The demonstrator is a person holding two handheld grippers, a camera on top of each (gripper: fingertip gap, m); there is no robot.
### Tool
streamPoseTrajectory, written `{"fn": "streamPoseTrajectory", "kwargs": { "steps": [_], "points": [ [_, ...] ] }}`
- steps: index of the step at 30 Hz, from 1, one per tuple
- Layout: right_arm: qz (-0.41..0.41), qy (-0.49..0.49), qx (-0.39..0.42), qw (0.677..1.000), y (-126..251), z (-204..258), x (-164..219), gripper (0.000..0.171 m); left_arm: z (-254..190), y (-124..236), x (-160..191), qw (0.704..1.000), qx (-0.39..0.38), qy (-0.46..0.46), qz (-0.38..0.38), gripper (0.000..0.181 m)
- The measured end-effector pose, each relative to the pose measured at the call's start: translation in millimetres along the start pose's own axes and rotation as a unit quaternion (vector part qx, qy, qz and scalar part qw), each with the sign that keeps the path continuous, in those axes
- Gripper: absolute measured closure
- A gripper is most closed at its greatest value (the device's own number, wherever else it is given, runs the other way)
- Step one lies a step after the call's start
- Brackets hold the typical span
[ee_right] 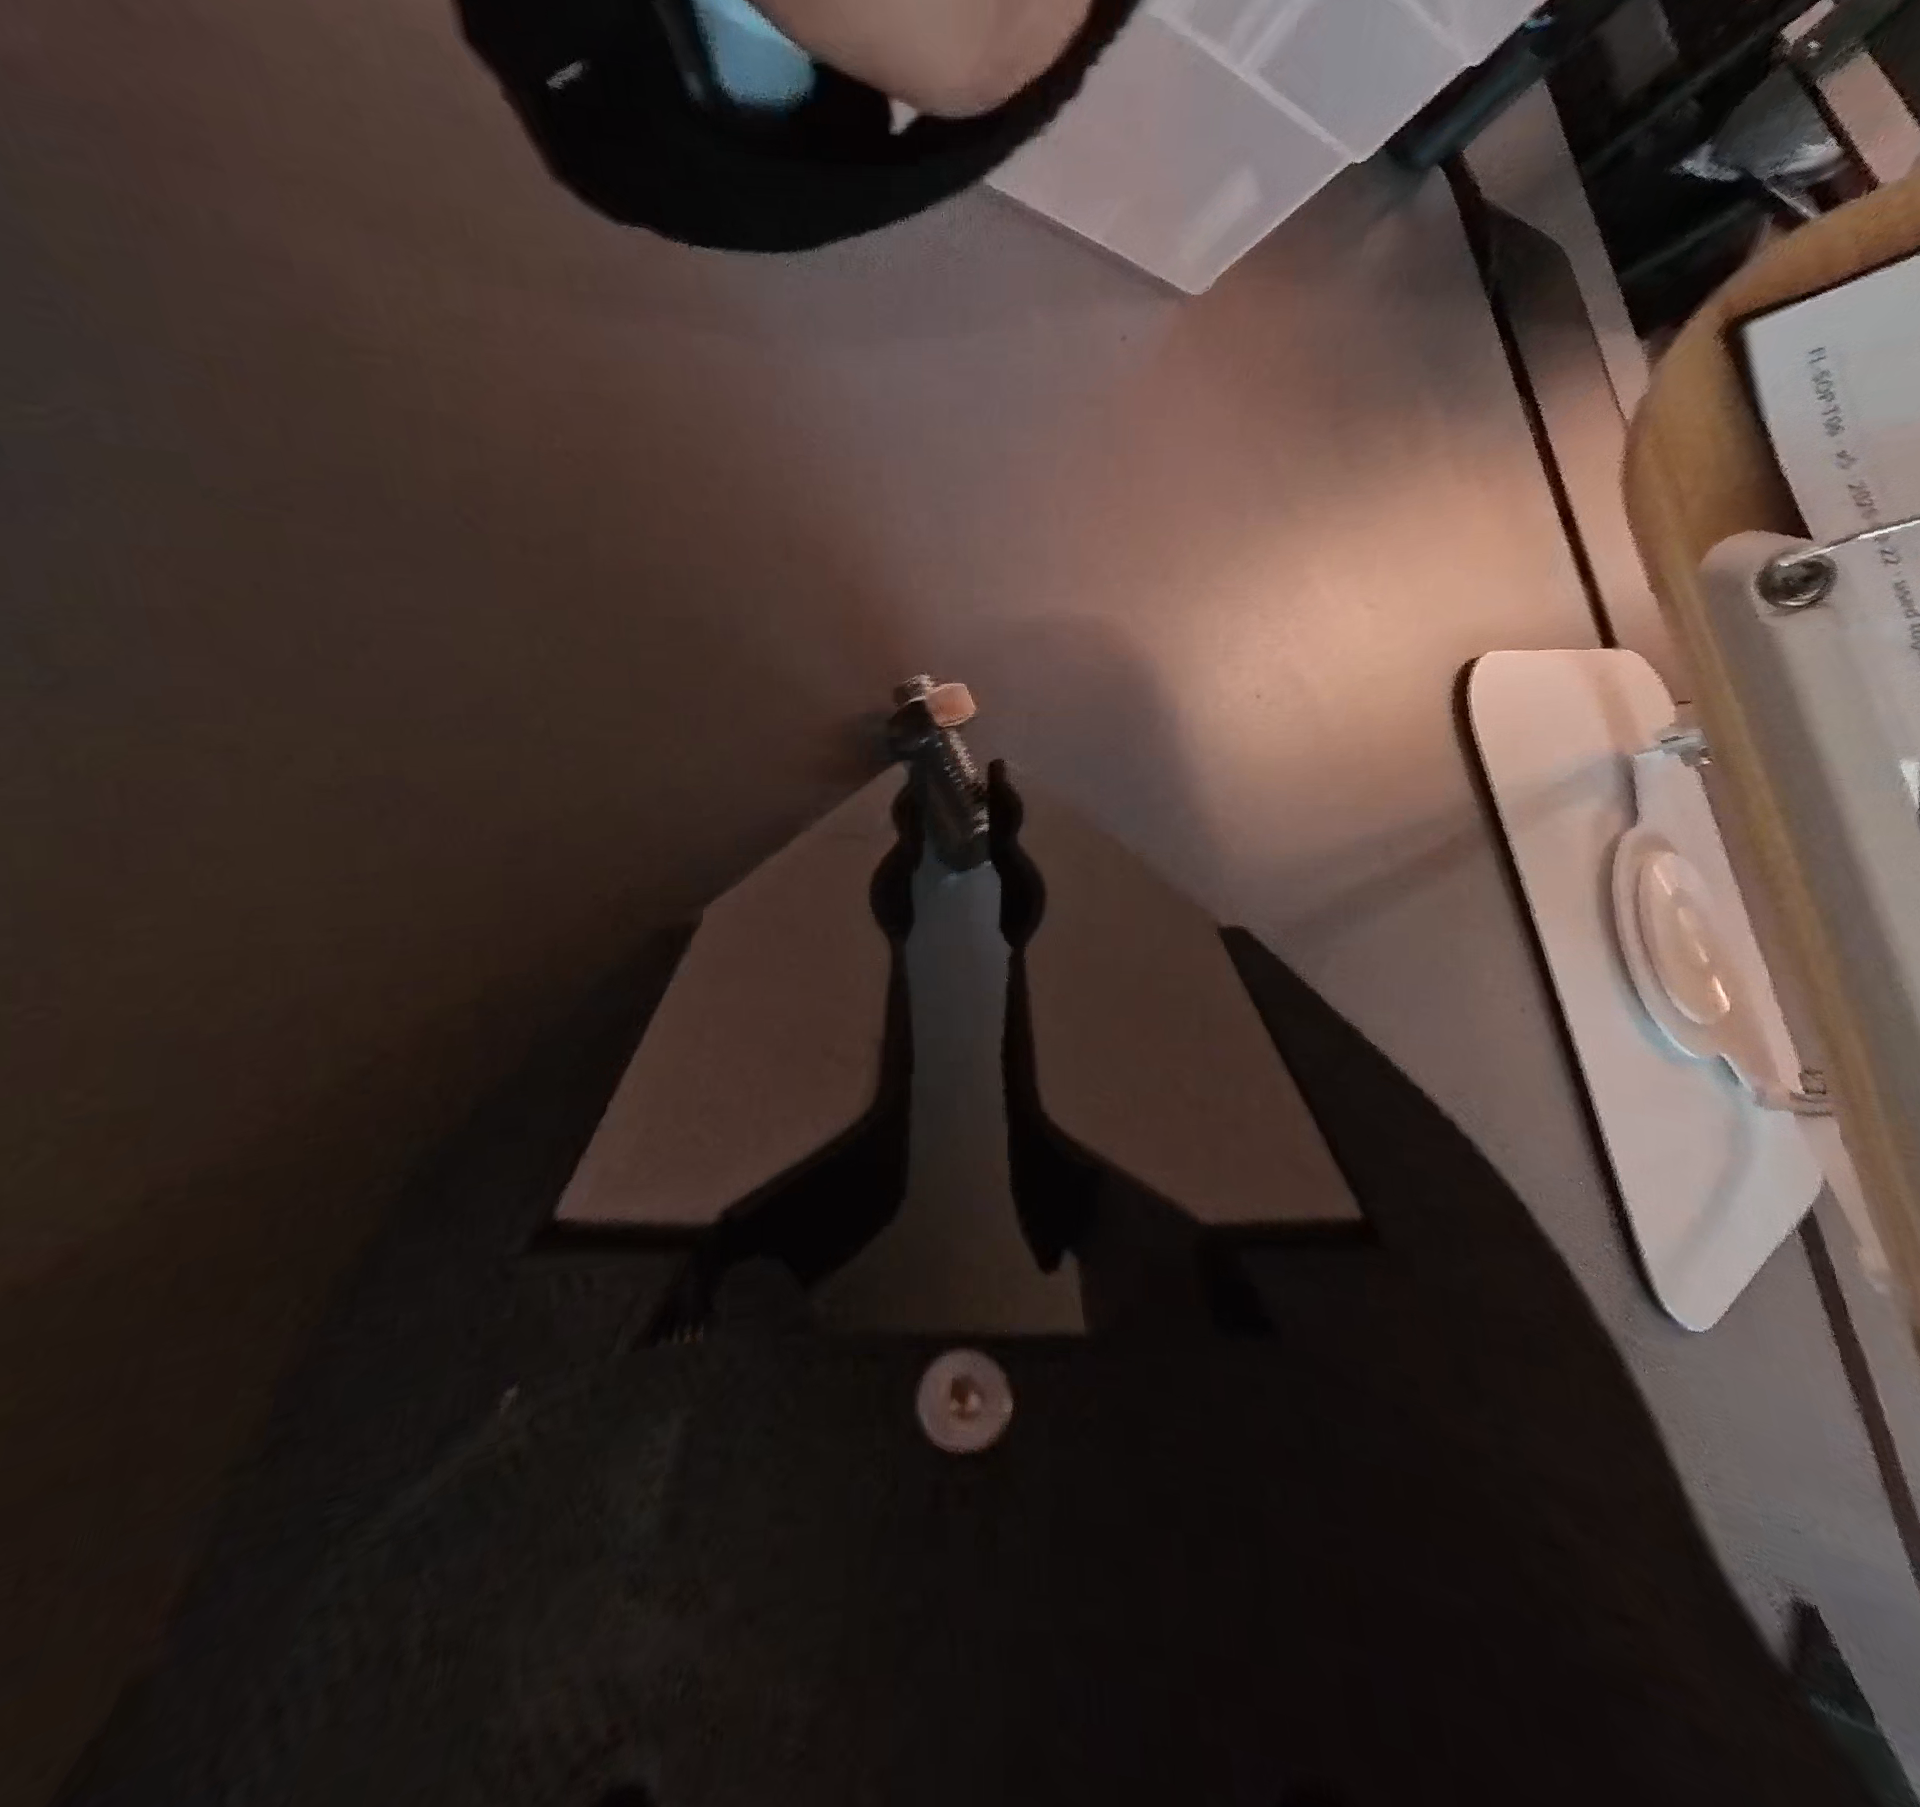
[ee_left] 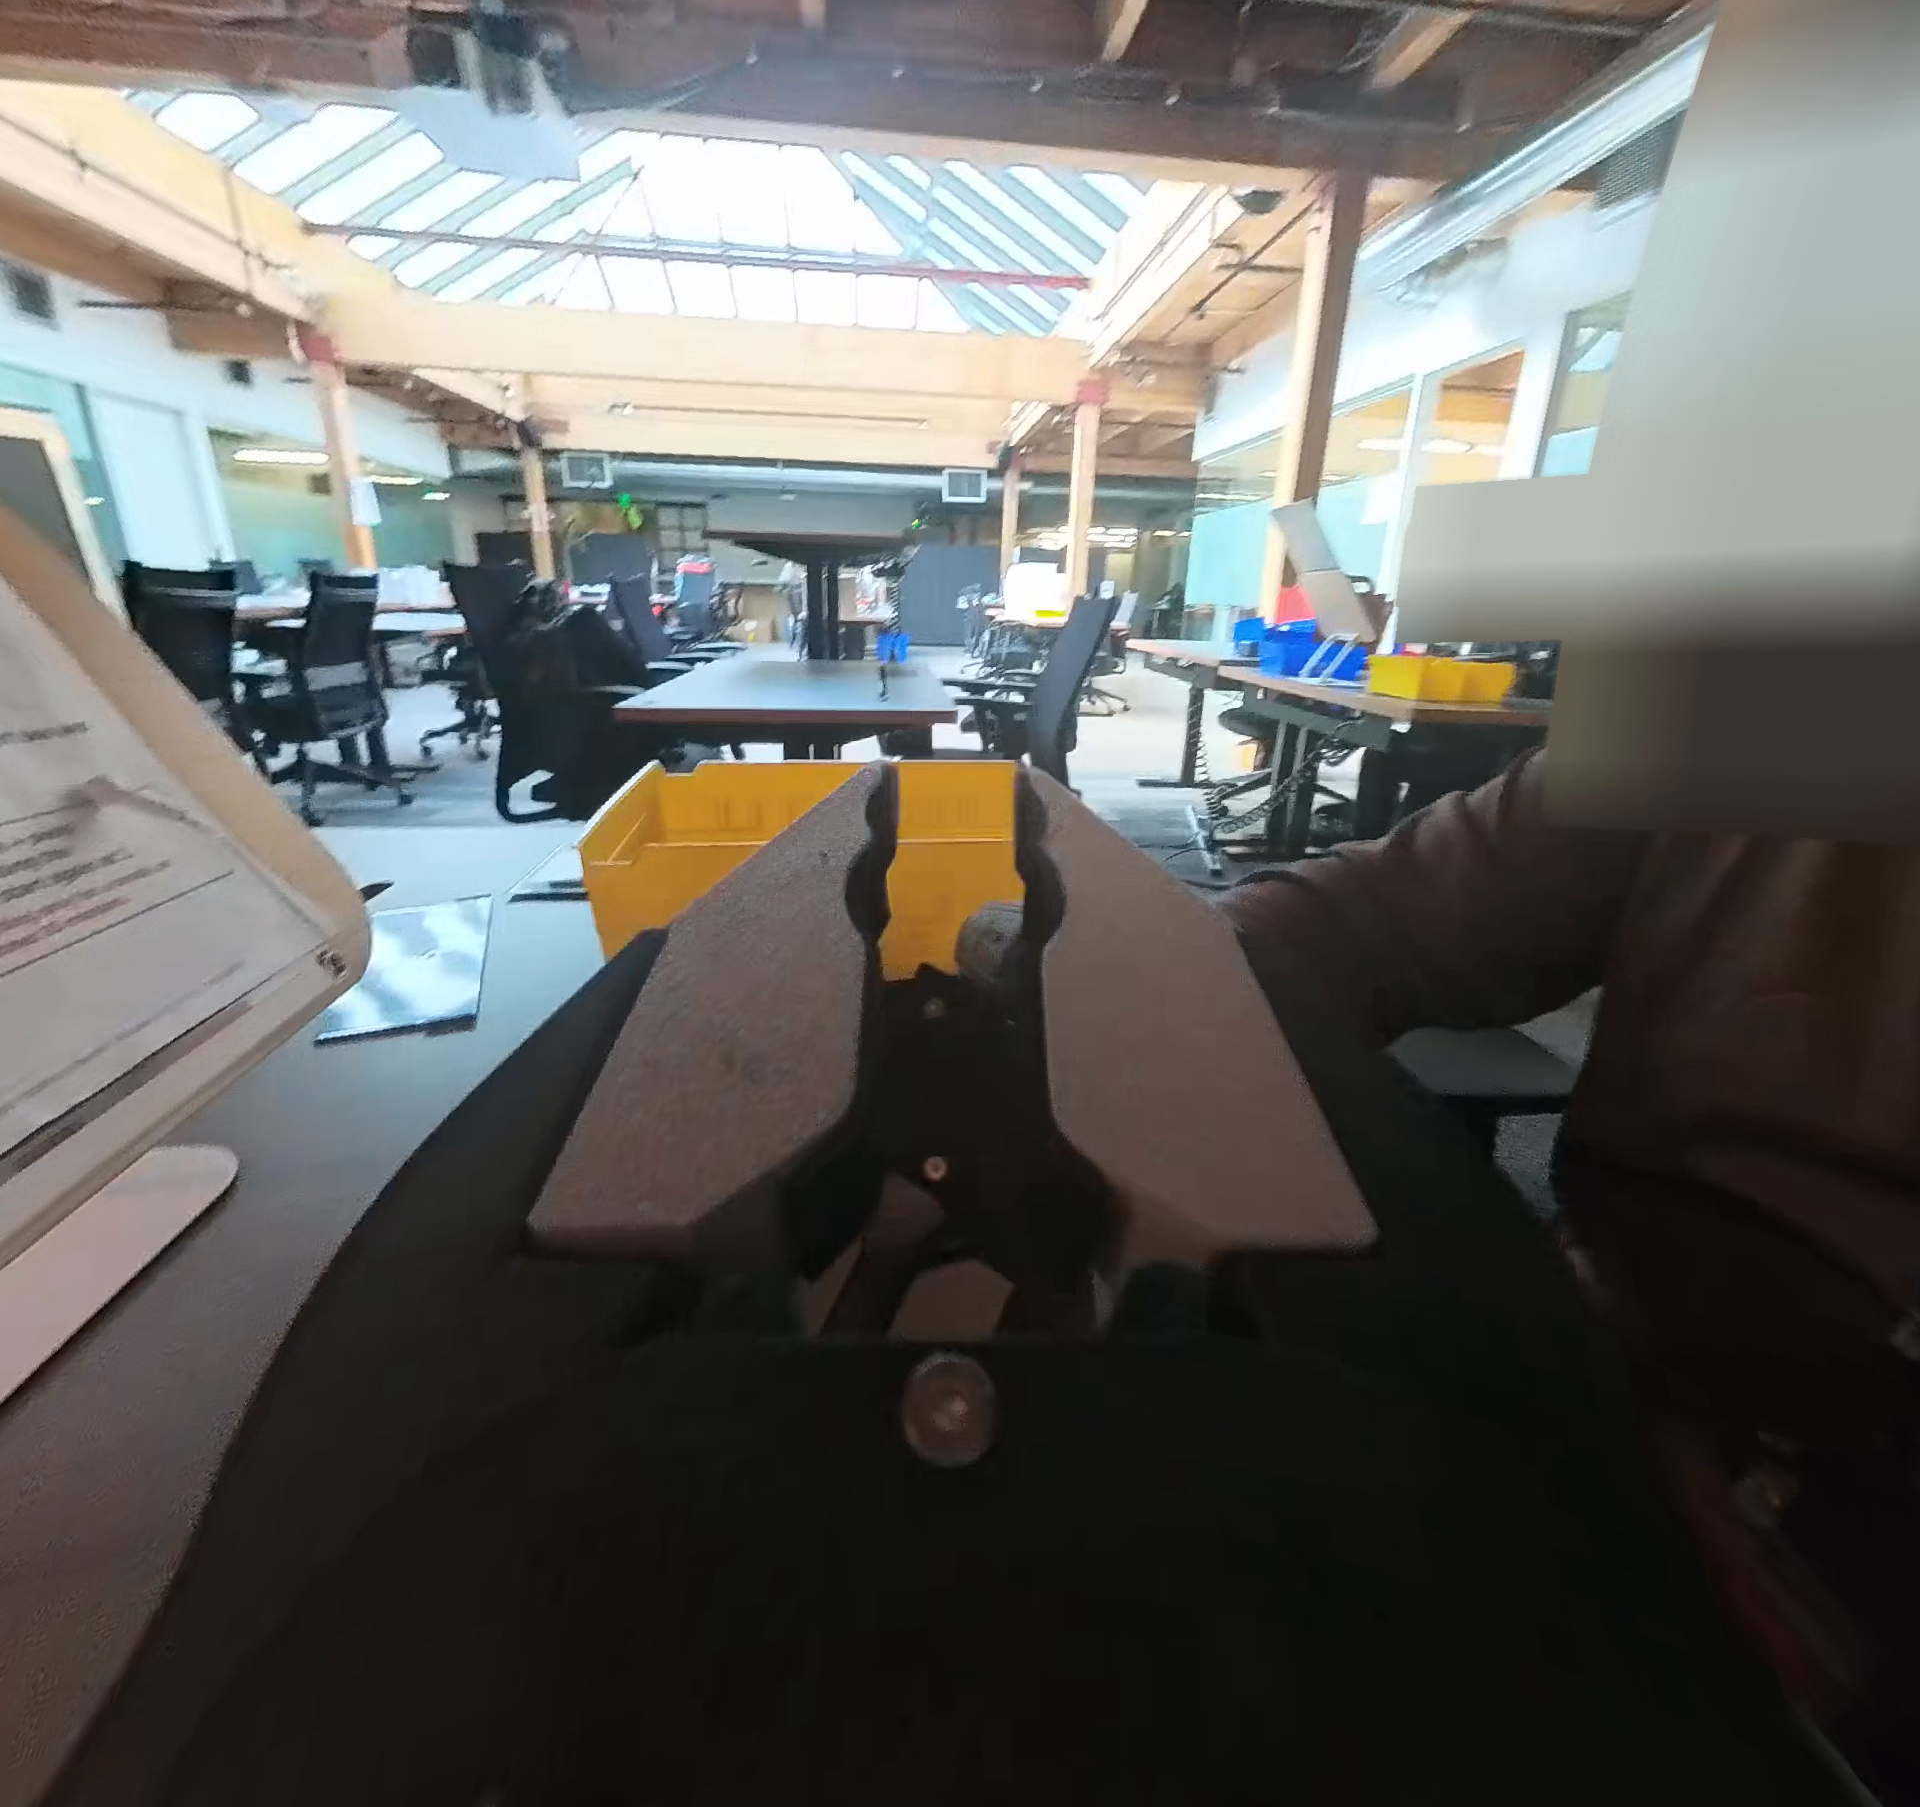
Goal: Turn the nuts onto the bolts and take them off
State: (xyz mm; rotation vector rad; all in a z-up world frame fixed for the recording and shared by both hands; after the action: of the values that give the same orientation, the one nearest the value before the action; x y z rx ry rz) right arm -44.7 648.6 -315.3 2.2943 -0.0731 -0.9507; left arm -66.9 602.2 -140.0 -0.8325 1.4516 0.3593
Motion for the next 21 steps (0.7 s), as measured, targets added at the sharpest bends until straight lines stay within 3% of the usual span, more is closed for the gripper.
{"fn": "streamPoseTrajectory", "kwargs": {
  "steps": [7,13,19,21],
  "points": [
    [0.025,-0.031,0.035,0.999,6,-16,11,0.167,-8,-1,2,1.000,0.019,-0.010,0.010,0.162],
    [-0.056,-0.176,0.016,0.983,29,-40,8,0.168,-7,-3,5,1.000,0.012,-0.015,0.022,0.163],
    [-0.186,-0.335,-0.003,0.924,70,-79,8,0.171,29,-3,24,0.994,-0.088,0.018,0.070,0.164],
    [-0.182,-0.369,-0.006,0.912,73,-86,18,0.171,48,1,40,0.984,-0.134,0.045,0.106,0.166]
  ]
}}
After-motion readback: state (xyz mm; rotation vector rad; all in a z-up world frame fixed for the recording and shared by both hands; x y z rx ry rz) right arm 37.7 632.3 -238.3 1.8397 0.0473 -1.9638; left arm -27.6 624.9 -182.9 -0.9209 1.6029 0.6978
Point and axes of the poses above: each gripper's, where its closed fingertips meet, y back along the fingers, x out of its underside, z = x × y across the jaws, the point moved 2 cm from there along y, back along the fingers, and after that the axes turned 4 degrees about y, right-handed, at the moved point
